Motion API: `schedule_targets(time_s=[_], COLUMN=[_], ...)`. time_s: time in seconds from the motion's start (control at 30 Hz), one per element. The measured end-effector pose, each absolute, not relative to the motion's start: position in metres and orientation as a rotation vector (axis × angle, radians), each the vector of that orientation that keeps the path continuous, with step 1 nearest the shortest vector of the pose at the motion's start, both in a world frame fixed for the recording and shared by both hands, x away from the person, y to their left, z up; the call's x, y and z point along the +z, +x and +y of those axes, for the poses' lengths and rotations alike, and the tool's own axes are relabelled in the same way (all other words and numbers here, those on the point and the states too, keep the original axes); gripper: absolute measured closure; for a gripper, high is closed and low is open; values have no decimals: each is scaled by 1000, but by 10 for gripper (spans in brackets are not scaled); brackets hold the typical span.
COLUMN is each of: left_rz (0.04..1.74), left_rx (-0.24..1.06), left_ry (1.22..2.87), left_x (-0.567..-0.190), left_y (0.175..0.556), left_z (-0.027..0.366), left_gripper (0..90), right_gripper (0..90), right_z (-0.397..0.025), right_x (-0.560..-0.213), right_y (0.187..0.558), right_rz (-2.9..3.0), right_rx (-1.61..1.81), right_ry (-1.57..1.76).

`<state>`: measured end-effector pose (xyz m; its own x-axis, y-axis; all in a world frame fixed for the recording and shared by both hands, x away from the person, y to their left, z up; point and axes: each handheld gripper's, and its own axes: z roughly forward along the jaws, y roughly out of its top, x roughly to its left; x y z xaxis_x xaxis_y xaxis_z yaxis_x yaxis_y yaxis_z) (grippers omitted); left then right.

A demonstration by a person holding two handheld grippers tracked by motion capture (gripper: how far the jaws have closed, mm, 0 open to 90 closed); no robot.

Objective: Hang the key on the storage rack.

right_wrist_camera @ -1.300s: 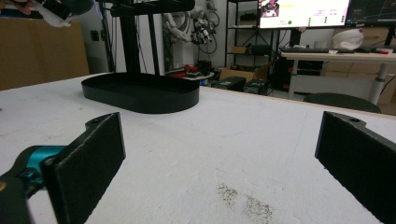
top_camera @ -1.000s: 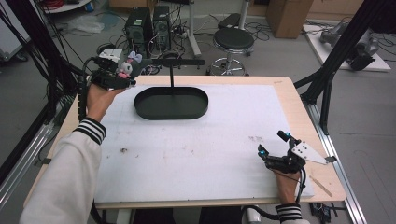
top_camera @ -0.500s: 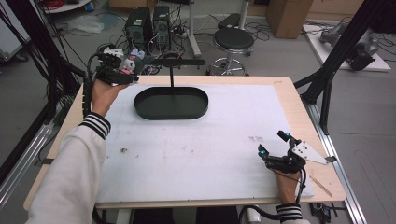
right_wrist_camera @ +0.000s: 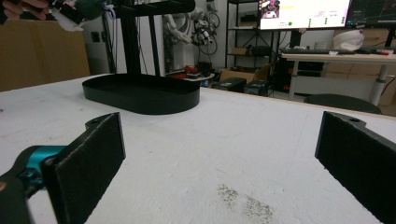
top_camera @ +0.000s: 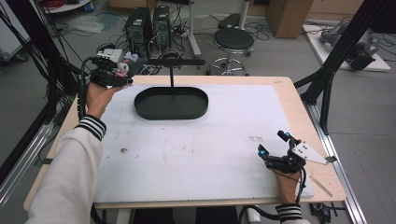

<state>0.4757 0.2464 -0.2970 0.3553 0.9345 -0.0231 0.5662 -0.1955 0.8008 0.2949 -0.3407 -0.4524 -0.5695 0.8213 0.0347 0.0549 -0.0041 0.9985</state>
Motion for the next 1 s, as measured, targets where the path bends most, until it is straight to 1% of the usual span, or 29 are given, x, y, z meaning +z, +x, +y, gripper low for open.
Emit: schedule_targets(time_s=[0.5,0.57,0.73,0.93,1.0], left_rz=[1380,1373,1353,1293,1298], left_rx=[596,592,629,619,613], left_ry=[1874,1878,1917,1978,1987], left_x=[-326,-328,-340,-352,-355], left_y=[485,487,489,492,494], left_z=[260,260,259,254,251], left_gripper=[548,548,547,546,542], right_gripper=[6,6,6,6,6], right_z=[-341,-341,-341,-341,-341], right_x=[-452,-452,-452,-452,-452], right_y=[295,295,296,295,295], right_rz=[1673,1675,1672,1674,1676], right_rx=[1634,1634,1631,1629,1630], right_ry=[911,914,904,907,910])
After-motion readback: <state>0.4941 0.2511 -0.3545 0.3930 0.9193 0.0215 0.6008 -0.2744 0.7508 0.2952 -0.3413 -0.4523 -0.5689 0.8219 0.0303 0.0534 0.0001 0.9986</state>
